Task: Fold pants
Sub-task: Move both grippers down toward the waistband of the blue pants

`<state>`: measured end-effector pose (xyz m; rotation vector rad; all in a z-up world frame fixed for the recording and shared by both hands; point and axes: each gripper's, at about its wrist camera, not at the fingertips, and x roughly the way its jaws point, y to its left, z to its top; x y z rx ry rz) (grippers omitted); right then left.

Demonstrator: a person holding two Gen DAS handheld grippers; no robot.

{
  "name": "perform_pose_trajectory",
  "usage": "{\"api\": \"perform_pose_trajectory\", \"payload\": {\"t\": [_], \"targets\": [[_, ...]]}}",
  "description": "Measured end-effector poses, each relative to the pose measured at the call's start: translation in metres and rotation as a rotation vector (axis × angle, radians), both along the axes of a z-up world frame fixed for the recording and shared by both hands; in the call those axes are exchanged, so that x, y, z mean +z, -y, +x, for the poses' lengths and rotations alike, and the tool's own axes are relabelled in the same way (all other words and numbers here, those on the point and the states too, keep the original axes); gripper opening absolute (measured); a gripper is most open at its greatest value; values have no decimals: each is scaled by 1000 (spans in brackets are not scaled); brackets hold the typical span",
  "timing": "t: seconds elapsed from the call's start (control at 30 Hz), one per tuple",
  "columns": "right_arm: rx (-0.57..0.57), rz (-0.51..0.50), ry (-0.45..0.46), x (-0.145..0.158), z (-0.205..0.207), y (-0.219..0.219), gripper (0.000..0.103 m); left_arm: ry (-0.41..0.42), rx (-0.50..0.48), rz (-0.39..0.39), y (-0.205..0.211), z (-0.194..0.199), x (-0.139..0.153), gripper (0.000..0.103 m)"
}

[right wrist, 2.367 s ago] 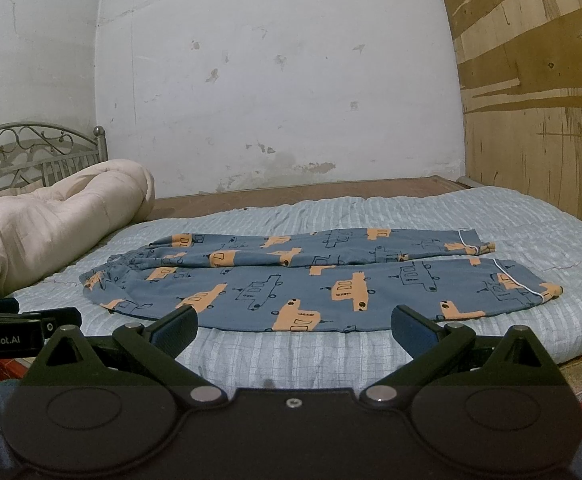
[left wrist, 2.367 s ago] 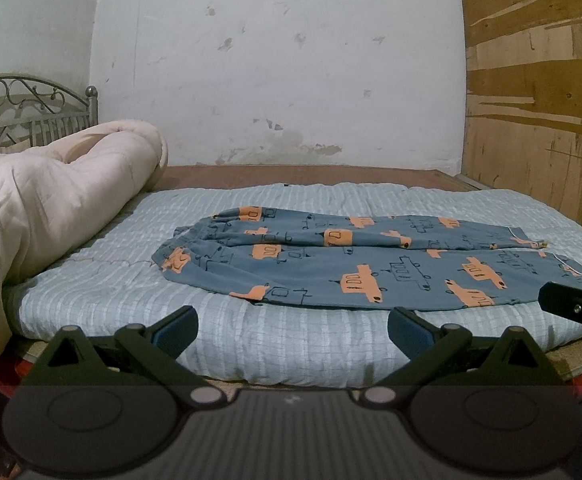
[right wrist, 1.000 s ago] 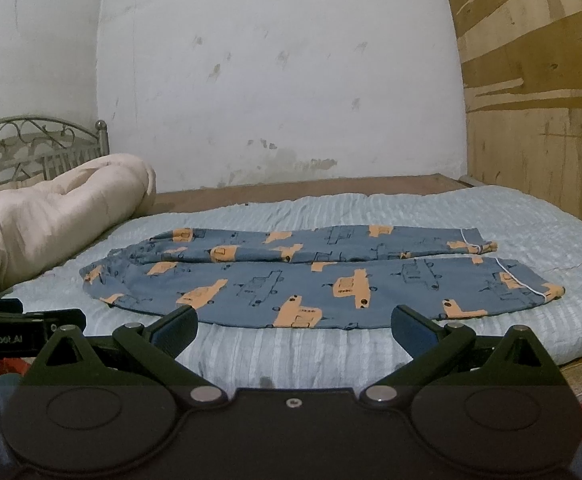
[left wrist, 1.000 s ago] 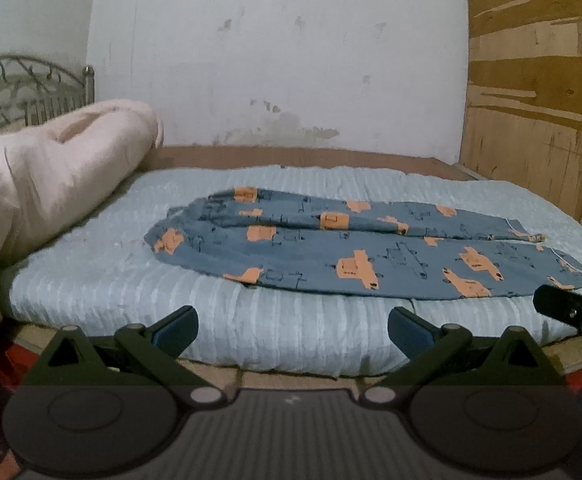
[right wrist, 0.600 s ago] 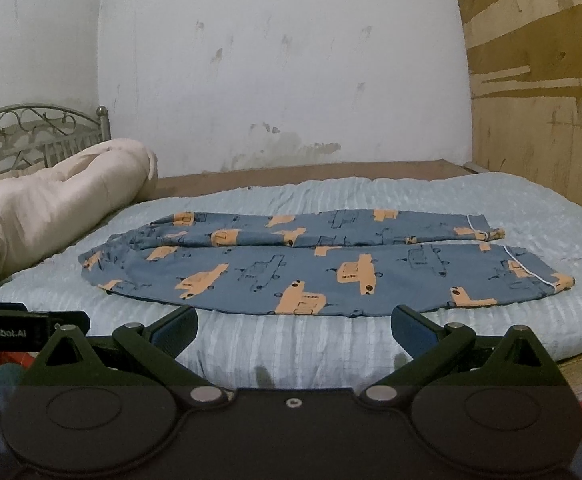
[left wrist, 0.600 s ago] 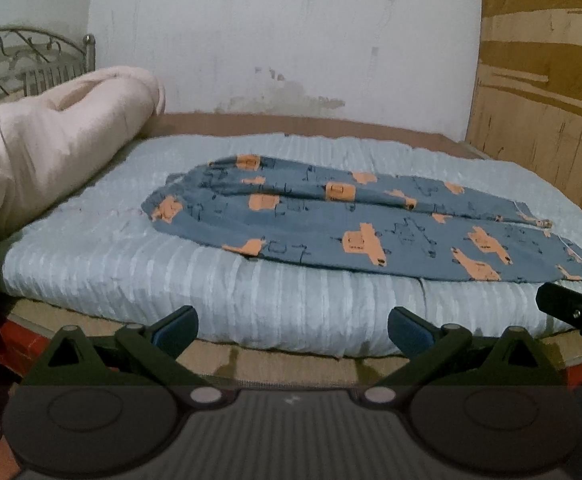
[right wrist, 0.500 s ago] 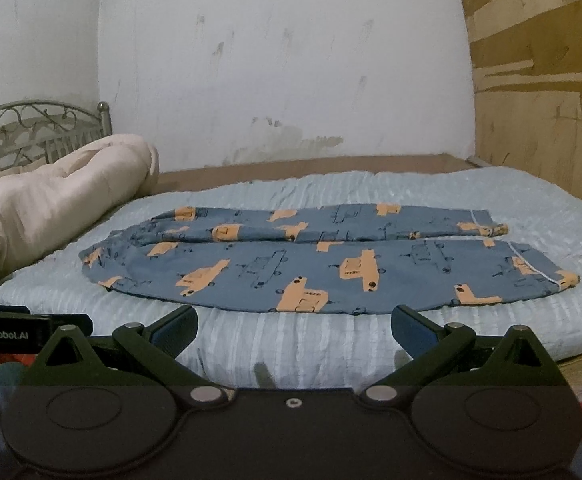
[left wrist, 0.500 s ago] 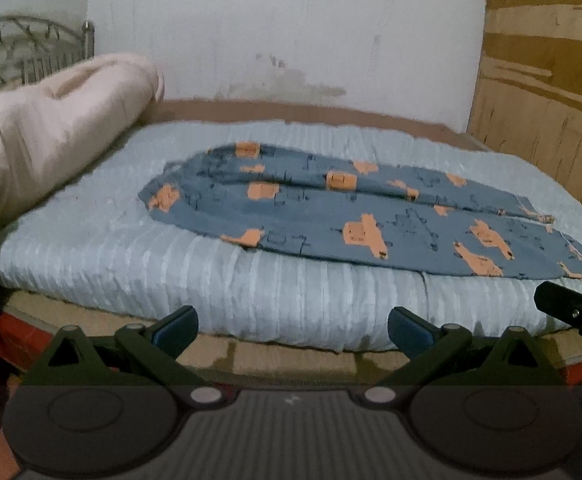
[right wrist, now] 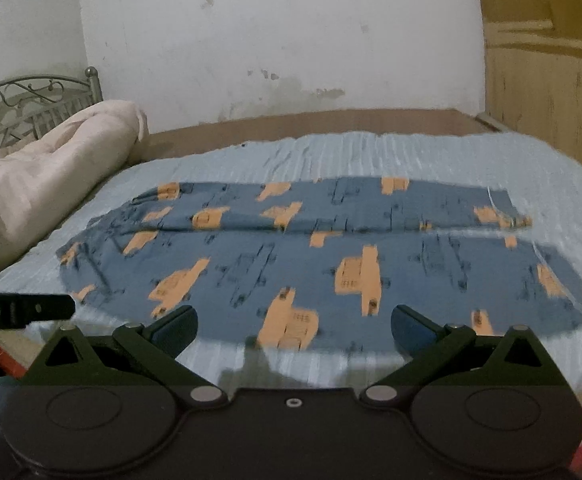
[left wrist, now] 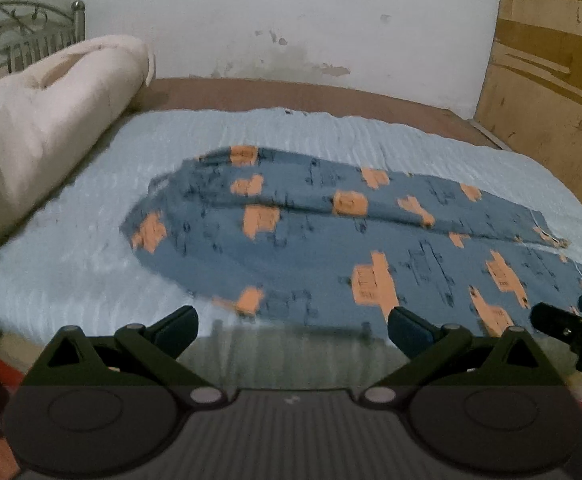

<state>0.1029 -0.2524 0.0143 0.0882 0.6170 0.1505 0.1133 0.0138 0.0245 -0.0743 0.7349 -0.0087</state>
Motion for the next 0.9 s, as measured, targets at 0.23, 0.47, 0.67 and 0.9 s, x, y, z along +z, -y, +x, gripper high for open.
{"api": "perform_pose_trajectory", "payload": {"t": [0.23, 0.47, 0.67, 0.9], "targets": [[19, 2, 25, 10, 40, 3, 102, 27, 4, 61, -7, 54, 18, 102], [47, -19, 40, 4, 85, 6, 102, 39, 11, 126, -16, 115, 21, 102], [122, 27, 89, 3, 130, 25, 102, 42, -12, 296, -19, 176, 9, 102], [360, 63, 47, 4, 194, 39, 102, 40, -46, 381, -28, 232, -7, 102]]}}
